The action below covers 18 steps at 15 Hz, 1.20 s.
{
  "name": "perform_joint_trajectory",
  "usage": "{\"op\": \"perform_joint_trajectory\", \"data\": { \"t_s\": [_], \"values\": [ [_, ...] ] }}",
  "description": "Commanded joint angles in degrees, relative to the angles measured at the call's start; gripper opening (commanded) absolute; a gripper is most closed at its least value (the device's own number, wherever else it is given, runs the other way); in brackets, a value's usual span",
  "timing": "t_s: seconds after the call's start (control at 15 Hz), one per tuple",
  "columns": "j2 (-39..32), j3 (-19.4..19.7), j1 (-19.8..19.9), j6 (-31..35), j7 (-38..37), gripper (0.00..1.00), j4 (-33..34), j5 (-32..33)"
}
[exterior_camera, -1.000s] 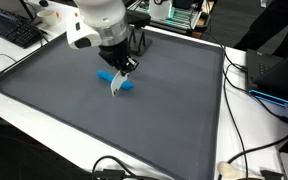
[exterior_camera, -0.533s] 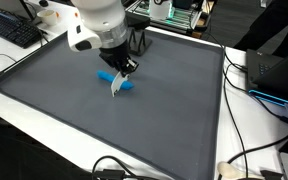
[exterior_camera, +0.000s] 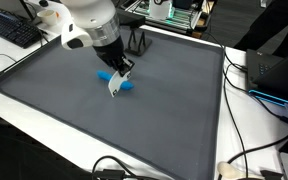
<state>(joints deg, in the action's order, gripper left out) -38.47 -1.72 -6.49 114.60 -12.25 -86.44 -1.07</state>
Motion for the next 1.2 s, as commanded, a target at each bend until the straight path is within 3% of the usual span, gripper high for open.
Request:
{"op": "perform_joint_trajectory", "data": {
  "t_s": [0.0, 0.87, 1.13],
  "values": [
    [-1.07, 0.06, 0.99, -0.02, 0.64, 0.01, 0.24, -1.68],
    [0.12, 0.69, 1.80, -2.33, -3.56, 0.01, 0.52, -5.89],
    [-0.08, 1.04, 1.05, -2.60, -2.94, 0.01, 0.02, -4.24]
  ]
}}
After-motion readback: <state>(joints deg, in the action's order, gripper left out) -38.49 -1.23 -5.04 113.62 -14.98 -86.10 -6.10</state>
